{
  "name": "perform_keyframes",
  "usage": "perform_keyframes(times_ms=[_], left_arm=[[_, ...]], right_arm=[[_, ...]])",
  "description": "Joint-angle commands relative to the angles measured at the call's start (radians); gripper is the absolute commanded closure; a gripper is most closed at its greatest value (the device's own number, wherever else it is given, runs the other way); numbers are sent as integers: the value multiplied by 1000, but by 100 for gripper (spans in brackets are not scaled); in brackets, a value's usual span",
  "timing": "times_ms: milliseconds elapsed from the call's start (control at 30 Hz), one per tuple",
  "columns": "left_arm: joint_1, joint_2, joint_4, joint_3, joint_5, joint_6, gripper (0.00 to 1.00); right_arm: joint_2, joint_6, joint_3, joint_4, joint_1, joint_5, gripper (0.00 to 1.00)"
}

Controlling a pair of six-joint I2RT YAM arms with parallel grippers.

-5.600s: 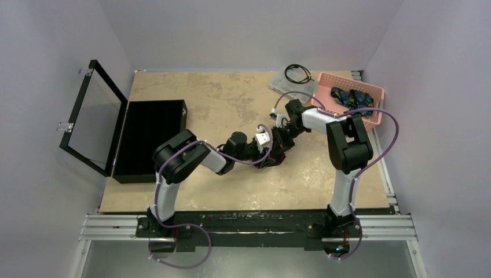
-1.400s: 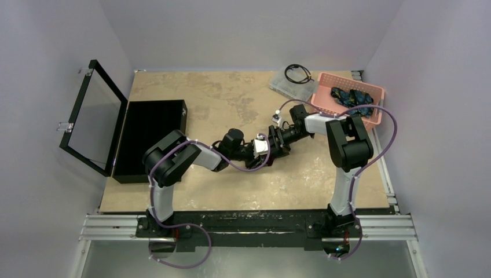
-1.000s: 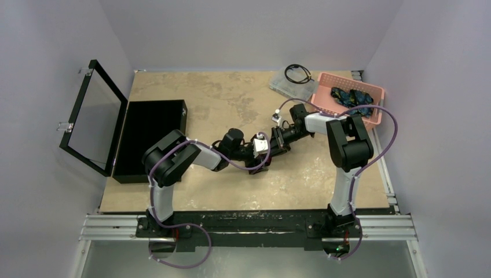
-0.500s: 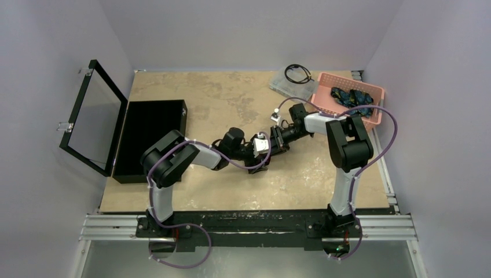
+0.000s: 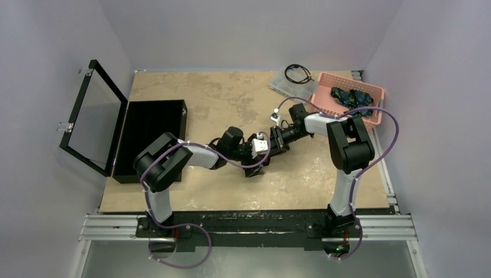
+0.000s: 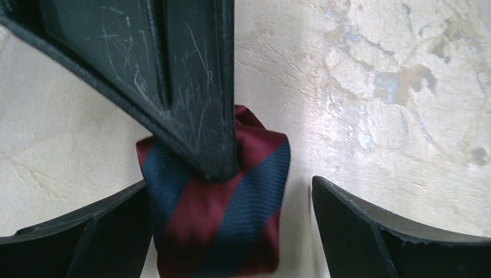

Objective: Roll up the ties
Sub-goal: Pick up the tie at the center of the board, then move the storage box to the center of the board.

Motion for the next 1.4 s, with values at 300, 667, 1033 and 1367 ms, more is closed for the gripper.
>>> perform_keyframes(times_ms=[300,667,1033,1367], left_arm=[[141,-431,-629,126,29,-117,0],[351,-535,-940,299,4,-193,0],[448,-614,-1148,405,332,-19,0],[319,-755,-1142,332,260,252,0]], right_arm=[[-120,-109,11,-5,-11,48,100],[-196,-51,45,86,-5,85,100],[-433,-275,97,83,92,162,100],[-656,-499,50,68,276,322,100]])
